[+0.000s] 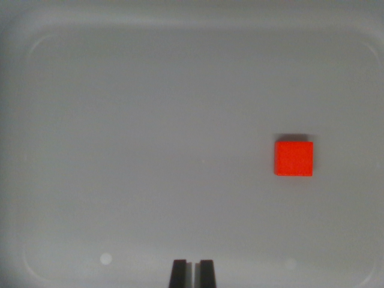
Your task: Reach red block
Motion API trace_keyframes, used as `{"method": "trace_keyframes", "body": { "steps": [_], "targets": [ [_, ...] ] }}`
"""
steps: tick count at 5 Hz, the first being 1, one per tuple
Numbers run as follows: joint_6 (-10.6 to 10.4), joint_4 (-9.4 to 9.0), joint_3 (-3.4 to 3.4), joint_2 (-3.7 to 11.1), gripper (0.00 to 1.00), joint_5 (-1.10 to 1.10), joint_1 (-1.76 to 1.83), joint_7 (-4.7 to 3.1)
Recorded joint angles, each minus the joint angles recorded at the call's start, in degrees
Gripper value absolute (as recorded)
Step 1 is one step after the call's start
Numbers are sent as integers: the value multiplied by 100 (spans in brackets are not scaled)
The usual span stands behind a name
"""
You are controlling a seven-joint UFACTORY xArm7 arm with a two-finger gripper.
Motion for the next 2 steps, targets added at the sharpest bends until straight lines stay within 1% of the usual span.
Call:
{"method": "trace_keyframes", "body": {
  "steps": [1,2],
  "targets": [
    [-154,-75,-20,84,0,-2,-23,2],
    [-154,-75,-20,84,0,-2,-23,2]
  ]
}}
